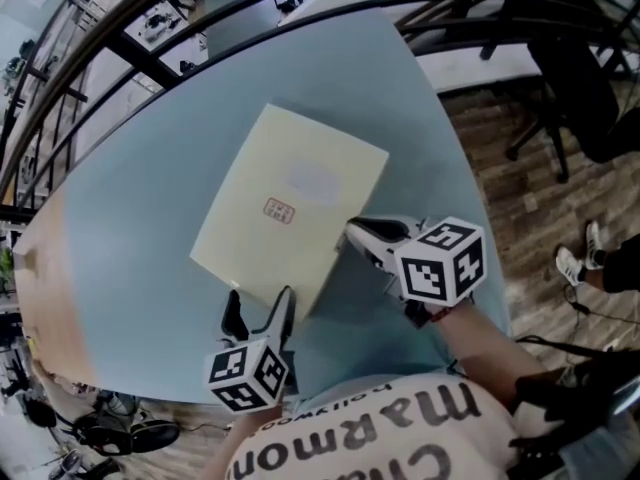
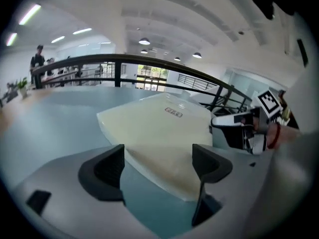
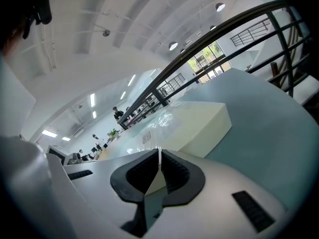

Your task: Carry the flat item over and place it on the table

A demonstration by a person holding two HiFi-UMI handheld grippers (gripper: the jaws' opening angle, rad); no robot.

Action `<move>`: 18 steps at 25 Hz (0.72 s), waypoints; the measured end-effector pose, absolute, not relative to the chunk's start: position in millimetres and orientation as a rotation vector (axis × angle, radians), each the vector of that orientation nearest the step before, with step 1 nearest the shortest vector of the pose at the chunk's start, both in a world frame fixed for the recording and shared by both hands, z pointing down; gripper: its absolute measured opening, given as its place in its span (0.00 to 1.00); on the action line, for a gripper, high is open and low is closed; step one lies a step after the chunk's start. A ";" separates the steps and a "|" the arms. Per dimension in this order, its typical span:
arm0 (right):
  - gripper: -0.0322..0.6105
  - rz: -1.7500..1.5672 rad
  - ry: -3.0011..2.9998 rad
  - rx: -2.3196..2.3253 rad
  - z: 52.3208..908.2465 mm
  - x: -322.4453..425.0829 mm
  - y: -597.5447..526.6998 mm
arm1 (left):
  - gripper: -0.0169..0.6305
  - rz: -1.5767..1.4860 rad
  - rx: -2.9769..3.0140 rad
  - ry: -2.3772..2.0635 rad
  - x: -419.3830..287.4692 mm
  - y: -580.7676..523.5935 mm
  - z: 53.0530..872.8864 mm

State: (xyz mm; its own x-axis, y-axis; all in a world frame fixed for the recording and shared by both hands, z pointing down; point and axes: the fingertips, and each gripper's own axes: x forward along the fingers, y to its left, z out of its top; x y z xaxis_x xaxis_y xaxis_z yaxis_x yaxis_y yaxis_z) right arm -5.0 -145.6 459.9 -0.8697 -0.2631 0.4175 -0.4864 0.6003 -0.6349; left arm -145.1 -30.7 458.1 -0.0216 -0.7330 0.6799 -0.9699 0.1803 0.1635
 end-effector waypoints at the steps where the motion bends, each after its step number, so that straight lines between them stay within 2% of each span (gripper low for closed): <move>1: 0.12 1.111 -2.541 0.630 460.5 -4.9 -145.7 | 0.68 0.499 1.662 -1.822 -144.5 -29.4 452.2; 3: 0.11 1.042 -2.530 0.658 461.7 -5.5 -146.2 | 0.67 0.501 1.776 -1.820 -142.2 -28.3 440.1; 4: 0.12 0.996 -2.528 0.667 462.2 -6.1 -146.4 | 0.63 0.477 1.820 -1.801 -140.9 -27.4 435.9; 6: 0.12 0.892 -2.527 0.683 463.3 -6.4 -146.6 | 0.43 0.421 1.865 -1.756 -140.6 -22.5 431.3; 9: 0.12 0.798 -2.497 0.726 466.2 -5.4 -148.3 | 0.28 0.376 1.899 -1.732 -145.3 -9.0 422.5; 14: 0.12 0.707 -2.398 0.835 470.9 -2.8 -152.0 | 0.12 0.289 1.936 -1.729 -165.6 20.6 399.1; 18: 0.12 0.642 -2.325 0.928 471.7 1.4 -153.6 | 0.03 0.207 1.921 -1.771 -196.3 53.5 382.1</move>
State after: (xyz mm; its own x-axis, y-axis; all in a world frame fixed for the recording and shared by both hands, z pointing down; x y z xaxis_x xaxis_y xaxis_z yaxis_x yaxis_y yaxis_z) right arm 1.4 -153.6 471.7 -0.6105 -0.4660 0.6405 -0.7285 0.6477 -0.2232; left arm -196.3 53.5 382.1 0.1360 -0.8856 0.4442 -0.9640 -0.0150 0.2654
